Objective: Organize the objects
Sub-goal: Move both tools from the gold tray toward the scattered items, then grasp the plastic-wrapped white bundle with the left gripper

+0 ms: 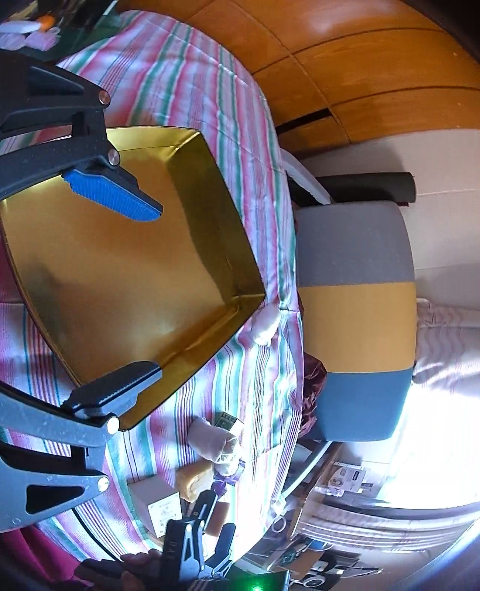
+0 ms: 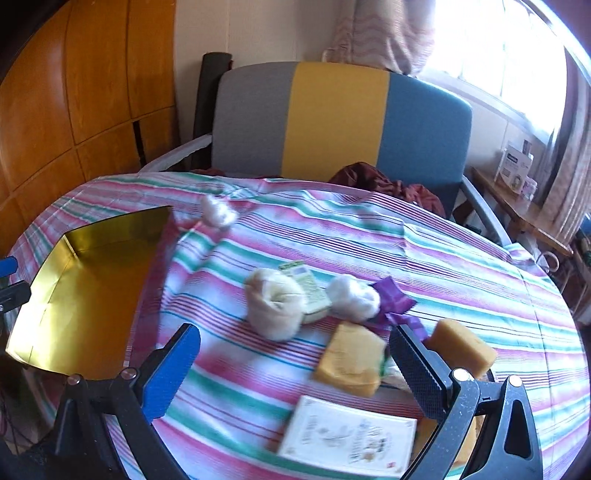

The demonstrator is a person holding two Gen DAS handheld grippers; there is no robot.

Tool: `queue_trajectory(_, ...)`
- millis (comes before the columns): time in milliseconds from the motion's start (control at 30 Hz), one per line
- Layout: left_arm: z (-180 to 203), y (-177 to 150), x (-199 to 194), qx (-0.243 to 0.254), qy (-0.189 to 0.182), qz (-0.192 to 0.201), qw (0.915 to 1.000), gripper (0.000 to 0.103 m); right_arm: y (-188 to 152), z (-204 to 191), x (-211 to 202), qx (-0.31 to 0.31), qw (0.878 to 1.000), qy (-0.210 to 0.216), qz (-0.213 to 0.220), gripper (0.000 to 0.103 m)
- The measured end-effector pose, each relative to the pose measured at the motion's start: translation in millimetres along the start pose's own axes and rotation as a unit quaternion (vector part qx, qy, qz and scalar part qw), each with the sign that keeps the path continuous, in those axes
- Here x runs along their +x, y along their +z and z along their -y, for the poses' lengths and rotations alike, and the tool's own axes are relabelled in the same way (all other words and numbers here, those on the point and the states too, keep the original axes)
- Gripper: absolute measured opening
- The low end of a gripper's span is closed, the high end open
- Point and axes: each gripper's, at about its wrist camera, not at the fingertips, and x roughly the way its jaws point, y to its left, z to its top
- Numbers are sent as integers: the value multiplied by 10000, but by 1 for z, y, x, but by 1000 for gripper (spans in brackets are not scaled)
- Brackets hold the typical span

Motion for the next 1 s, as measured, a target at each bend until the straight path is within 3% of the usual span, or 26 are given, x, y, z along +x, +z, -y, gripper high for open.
queue_trajectory(133,11,10,3,234,-16,71,9997,84,-5,32,6,521,9986,7,-39,103)
queue_trajectory(300,17,40,19,320,-803,22,9963,88,-6,66,9,1326,9910,125,-144,103)
queue_trajectory(367,21,54,29,318,-852,-11,9959,100,-6,72,8,1485,9888,105,-132,103)
queue_trajectory(433,27,69,43,284,-1006,-81,9945,103,-5,73,8,1541,9879,124,-124,103)
queue_trajectory(600,43,106,93,381,-851,-472,9945,101,-4,70,6,1493,9886,189,-97,103)
queue_trajectory(667,49,120,117,467,-691,-579,9948,93,-3,69,5,1454,9891,225,-74,103)
queue_trajectory(800,58,141,165,577,-515,-848,9934,88,-3,66,3,1378,9901,261,-46,103)
queue_trajectory(1000,59,162,227,342,-442,-1304,9899,80,-3,69,4,1433,9891,316,-70,103)
